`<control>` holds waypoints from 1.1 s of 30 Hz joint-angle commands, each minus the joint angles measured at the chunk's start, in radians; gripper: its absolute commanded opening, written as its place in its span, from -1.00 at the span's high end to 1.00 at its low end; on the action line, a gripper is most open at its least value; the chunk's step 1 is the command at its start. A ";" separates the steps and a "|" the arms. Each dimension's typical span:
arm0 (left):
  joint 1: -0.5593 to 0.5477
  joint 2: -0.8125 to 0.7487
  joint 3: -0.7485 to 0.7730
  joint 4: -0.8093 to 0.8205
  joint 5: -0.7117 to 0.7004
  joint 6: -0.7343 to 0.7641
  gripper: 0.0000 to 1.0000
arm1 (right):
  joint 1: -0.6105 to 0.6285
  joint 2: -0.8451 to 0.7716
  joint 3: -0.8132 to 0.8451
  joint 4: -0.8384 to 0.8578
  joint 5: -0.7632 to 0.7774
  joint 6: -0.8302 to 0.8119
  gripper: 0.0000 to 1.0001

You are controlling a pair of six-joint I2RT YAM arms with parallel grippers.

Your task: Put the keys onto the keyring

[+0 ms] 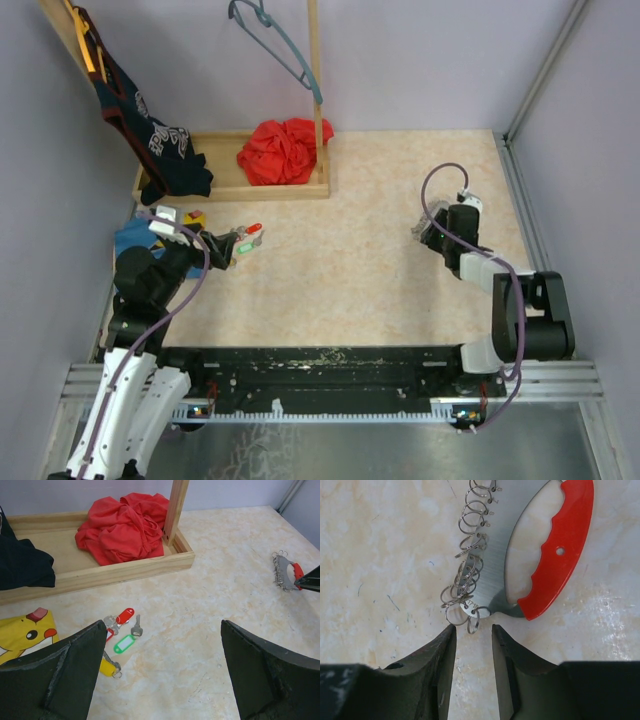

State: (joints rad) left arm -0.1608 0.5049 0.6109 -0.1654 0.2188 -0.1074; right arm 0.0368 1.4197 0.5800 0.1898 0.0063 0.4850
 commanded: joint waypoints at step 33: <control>0.009 0.145 0.050 0.036 0.225 -0.134 -1.00 | 0.081 0.118 0.165 -0.030 -0.091 -0.043 1.00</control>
State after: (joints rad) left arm -0.1604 0.6239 0.6228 -0.1631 0.3611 -0.1879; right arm 0.0639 1.5936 0.6792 0.1879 -0.0769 0.5045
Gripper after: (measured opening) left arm 0.998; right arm 0.011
